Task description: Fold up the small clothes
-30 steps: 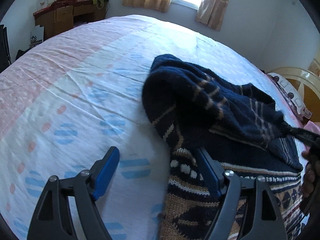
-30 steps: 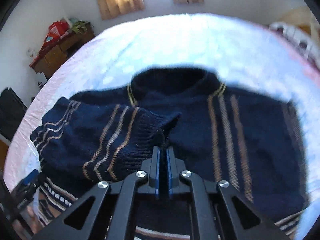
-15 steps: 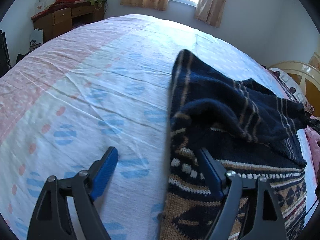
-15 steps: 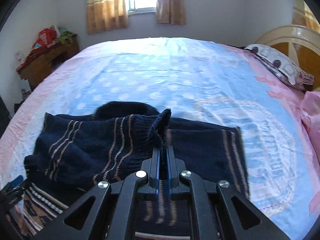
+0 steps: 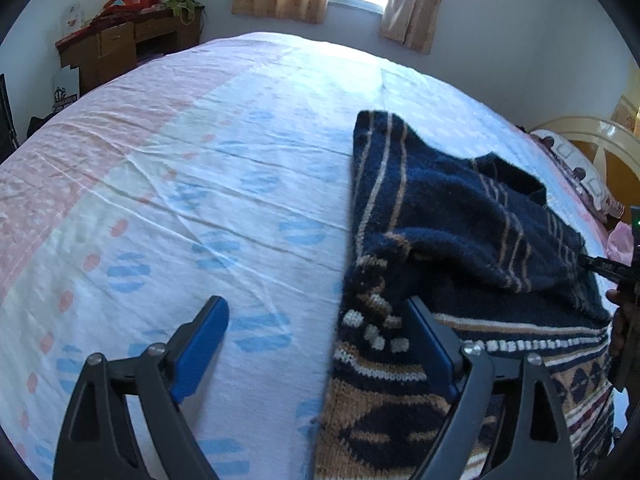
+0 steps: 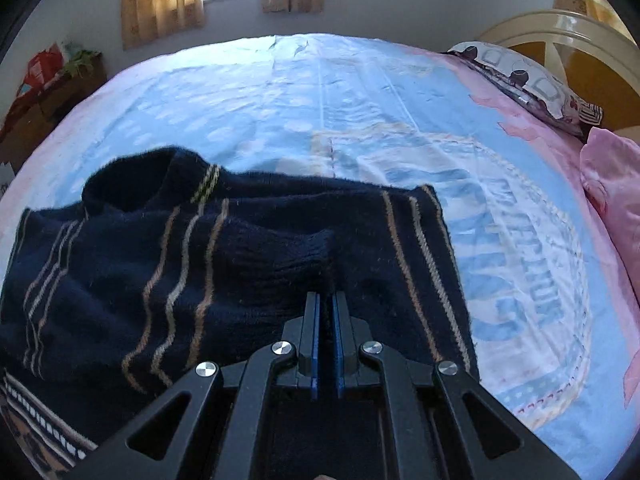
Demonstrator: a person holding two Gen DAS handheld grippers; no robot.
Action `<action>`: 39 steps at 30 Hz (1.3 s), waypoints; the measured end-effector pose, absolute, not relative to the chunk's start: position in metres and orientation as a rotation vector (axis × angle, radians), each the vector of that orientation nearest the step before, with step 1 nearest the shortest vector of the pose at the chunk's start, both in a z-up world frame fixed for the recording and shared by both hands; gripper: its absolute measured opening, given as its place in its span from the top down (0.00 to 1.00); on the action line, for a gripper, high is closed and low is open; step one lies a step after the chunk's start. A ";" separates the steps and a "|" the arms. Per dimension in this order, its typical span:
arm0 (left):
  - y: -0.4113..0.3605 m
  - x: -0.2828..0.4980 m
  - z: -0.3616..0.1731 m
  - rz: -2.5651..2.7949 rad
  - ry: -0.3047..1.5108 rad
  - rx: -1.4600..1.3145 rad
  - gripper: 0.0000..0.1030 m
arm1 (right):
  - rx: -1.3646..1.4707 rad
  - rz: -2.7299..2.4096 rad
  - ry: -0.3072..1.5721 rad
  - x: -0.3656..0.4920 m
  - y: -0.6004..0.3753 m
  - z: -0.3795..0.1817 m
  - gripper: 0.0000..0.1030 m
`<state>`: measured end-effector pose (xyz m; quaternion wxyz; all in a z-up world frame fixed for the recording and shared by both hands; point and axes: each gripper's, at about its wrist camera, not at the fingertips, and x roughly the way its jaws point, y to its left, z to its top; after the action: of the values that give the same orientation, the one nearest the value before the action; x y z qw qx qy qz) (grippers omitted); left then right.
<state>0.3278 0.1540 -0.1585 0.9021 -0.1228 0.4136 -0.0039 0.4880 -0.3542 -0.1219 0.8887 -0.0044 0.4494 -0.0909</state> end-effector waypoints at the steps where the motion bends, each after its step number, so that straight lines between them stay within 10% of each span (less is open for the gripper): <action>1: 0.155 0.325 -0.152 -0.001 0.836 -0.256 0.12 | 0.002 -0.183 0.931 0.488 -0.355 -0.120 0.94; 6: 0.157 0.336 -0.114 0.105 0.744 -0.162 0.07 | -0.017 -0.177 0.863 0.468 -0.351 -0.099 0.54; 39: 0.141 0.360 -0.165 0.088 0.842 -0.010 0.00 | -0.165 0.236 0.984 0.429 -0.199 -0.132 0.50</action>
<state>0.3601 0.1411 -0.1654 0.9117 -0.0051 0.4085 0.0427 0.4286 -0.1992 -0.1320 0.8714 -0.0789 0.4708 0.1128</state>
